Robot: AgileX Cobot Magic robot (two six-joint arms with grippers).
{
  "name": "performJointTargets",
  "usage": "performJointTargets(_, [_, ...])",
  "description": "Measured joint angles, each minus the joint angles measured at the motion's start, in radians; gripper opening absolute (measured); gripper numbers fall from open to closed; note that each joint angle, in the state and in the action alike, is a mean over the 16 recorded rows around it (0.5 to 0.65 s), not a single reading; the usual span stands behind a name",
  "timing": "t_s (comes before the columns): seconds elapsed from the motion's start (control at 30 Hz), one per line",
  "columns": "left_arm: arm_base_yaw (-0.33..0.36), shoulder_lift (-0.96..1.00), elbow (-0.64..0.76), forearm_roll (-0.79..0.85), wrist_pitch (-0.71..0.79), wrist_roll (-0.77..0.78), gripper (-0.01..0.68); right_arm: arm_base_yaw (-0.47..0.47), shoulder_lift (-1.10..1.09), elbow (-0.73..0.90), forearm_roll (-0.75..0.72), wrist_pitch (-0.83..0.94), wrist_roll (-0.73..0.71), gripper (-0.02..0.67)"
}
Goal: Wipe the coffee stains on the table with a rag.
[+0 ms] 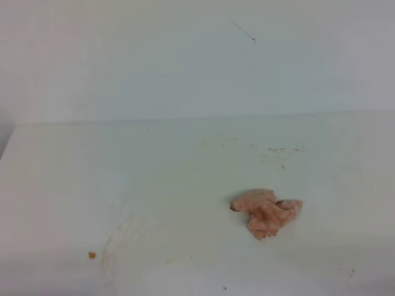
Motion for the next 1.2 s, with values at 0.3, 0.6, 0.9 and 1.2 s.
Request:
performJointTargets(0.3, [0.0,0.0,0.012,0.0,0.001,0.0,-0.003,0.0,0.0,0.0,0.0,0.0,-0.001,0.003])
performJointTargets(0.6, [0.0,0.0,0.022,0.0,0.001,0.0,-0.003,0.0,0.0,0.0,0.0,0.0,-0.002,0.003])
performJointTargets(0.9, [0.0,0.003,0.027,0.0,0.0,0.0,-0.002,0.0,0.0,0.0,0.0,0.0,-0.002,0.003])
performJointTargets(1.2, [0.0,0.003,0.027,0.0,-0.003,0.0,-0.001,0.0,0.0,0.0,0.0,0.0,-0.002,0.003])
